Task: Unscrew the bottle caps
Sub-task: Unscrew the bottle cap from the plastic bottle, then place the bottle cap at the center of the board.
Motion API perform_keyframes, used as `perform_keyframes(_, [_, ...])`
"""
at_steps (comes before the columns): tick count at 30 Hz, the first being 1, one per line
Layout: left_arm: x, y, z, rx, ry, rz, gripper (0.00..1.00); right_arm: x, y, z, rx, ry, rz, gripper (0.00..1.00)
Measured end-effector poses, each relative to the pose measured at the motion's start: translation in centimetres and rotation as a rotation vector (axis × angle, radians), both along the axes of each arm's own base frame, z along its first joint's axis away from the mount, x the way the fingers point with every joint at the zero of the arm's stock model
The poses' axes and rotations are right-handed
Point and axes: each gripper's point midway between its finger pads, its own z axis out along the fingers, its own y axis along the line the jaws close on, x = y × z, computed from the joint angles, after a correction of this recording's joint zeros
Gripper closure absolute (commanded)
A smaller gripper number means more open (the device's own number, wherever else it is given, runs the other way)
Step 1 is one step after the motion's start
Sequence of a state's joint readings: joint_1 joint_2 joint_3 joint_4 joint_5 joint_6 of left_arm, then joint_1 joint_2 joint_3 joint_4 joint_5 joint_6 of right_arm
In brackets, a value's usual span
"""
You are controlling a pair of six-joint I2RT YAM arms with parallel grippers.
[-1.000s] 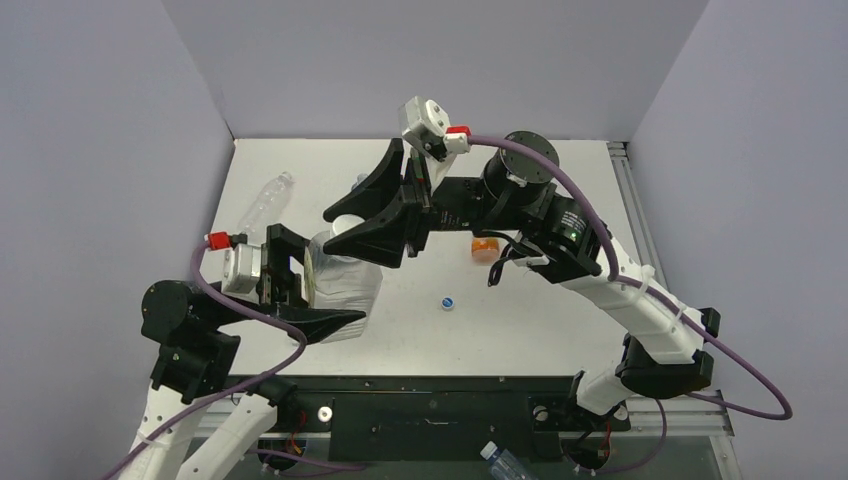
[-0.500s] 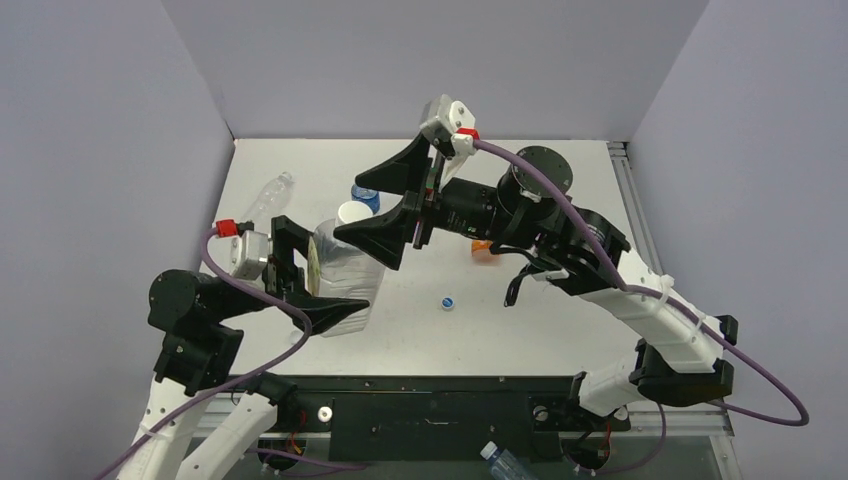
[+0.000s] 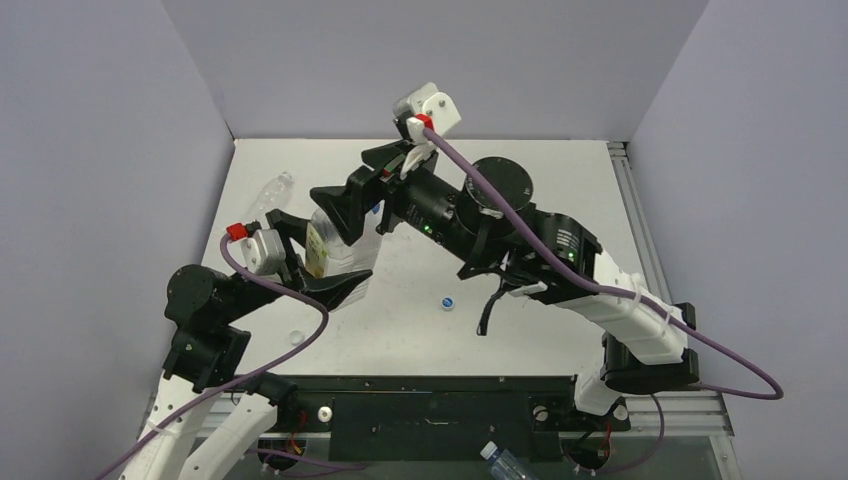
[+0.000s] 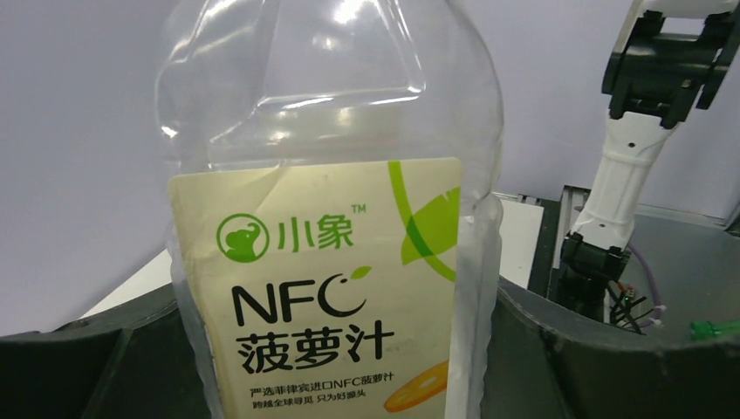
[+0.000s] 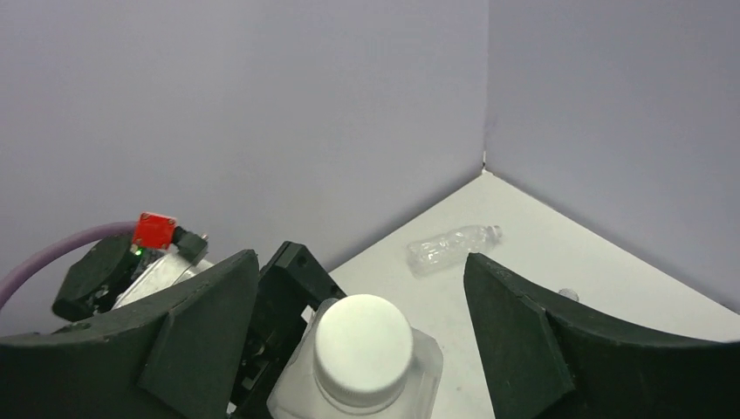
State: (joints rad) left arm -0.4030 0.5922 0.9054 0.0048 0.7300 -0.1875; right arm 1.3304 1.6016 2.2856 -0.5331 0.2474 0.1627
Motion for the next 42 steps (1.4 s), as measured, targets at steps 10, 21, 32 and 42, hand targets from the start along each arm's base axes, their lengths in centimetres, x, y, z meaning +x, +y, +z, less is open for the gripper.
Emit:
perform_keyframes(10, [1.6, 0.7, -1.1, 0.040, -0.047, 0.093, 1.00, 3.2, 2.0, -4.3, -0.088, 0.085, -0.106, 0.58])
perform_keyframes(21, [2.3, 0.8, -2.6, 0.063, -0.005, 0.115, 1.00, 4.3, 2.3, -5.4, -0.044, 0.165, -0.042, 1.00])
perform_keyframes(32, [1.9, 0.7, -2.4, 0.055, -0.001, 0.096, 1.00, 4.4, -1.2, -3.0, 0.006, 0.119, -0.005, 1.00])
perform_keyframes(42, [0.3, 0.7, -2.0, 0.049, -0.034, 0.054, 1.00, 8.3, -11.0, -6.0, 0.031, 0.116, -0.210, 1.00])
